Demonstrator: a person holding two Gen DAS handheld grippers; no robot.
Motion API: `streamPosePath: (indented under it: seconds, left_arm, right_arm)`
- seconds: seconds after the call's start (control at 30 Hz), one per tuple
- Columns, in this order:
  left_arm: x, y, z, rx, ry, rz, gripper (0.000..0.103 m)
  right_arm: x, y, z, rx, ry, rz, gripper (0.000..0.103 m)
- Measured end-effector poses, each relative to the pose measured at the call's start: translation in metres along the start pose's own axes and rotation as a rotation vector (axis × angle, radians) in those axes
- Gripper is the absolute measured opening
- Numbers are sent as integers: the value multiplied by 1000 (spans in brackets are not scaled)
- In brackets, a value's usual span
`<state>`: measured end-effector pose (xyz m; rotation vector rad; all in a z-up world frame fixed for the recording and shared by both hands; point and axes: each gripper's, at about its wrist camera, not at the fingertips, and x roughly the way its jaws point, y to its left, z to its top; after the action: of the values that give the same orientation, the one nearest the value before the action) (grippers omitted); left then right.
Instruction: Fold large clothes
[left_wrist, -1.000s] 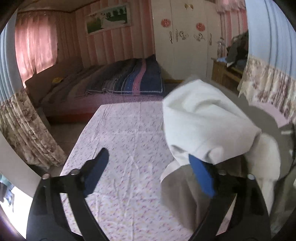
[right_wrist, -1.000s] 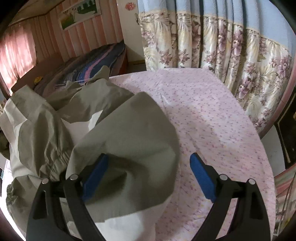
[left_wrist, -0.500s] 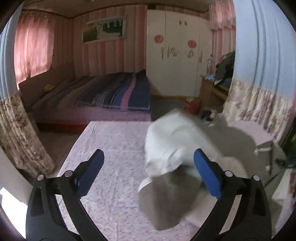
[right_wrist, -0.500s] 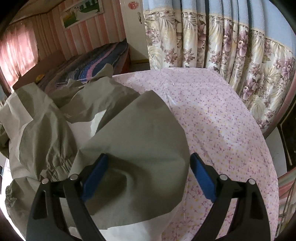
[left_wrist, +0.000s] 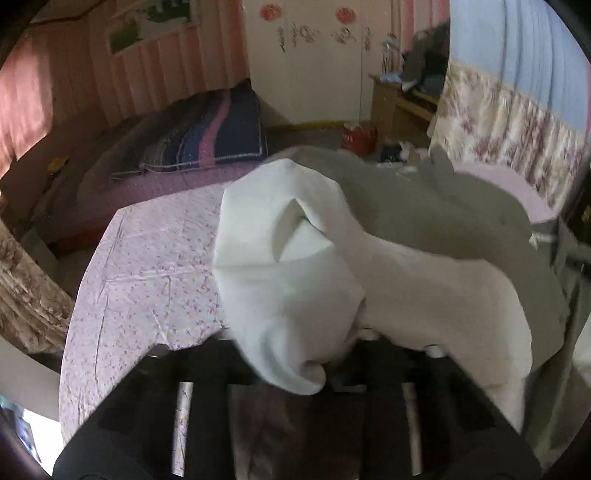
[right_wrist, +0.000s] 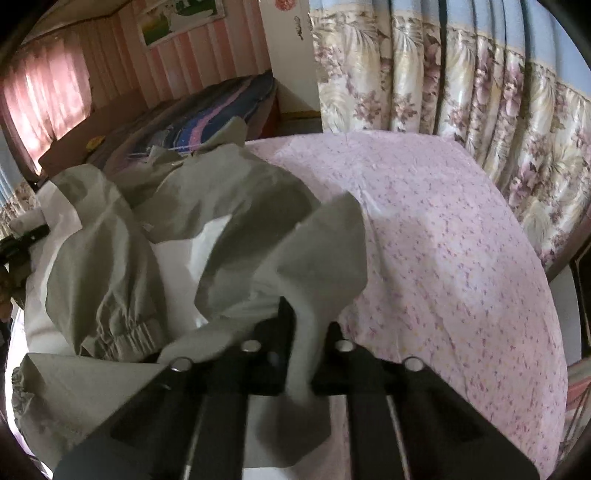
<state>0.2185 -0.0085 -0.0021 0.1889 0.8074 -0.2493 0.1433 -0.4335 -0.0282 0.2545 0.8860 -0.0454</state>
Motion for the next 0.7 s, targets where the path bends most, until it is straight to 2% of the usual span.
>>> streamPosePath:
  seconds: [0.03, 0.13, 0.23, 0.33, 0.43, 0.47, 0.53, 0.6, 0.67, 0.7]
  left_arm:
    - [-1, 1, 0, 2, -2, 4, 13]
    - [-20, 12, 9, -31, -38, 28, 7]
    - [-60, 22, 26, -58, -99, 8, 6]
    - [-103, 15, 41, -29, -170, 6, 6]
    - [-131, 12, 49, -40, -202, -32, 6]
    - [-135, 9, 52, -35, -206, -33, 6]
    - [-124, 6, 56, -18, -189, 12, 8]
    - [-89, 13, 55, -52, -147, -8, 10]
    - [-52, 16, 51, -44, -91, 20, 15]
    - [-29, 19, 45, -36, -73, 42, 21]
  right_arm:
    - [-3, 2, 3, -17, -23, -22, 3]
    - [-25, -2, 28, -19, -134, -72, 2]
    - [-59, 3, 63, -96, -261, -149, 2]
    - [-86, 8, 95, -147, -341, -198, 2]
    - [-111, 5, 126, -160, -418, -253, 2]
    - [-115, 0, 137, -151, -426, -266, 2]
    - [-109, -13, 151, -120, -418, -262, 3]
    - [-85, -29, 161, -97, -369, -237, 4]
    - [-49, -37, 159, -100, -281, -232, 5]
    - [-32, -40, 153, -105, -243, -227, 12]
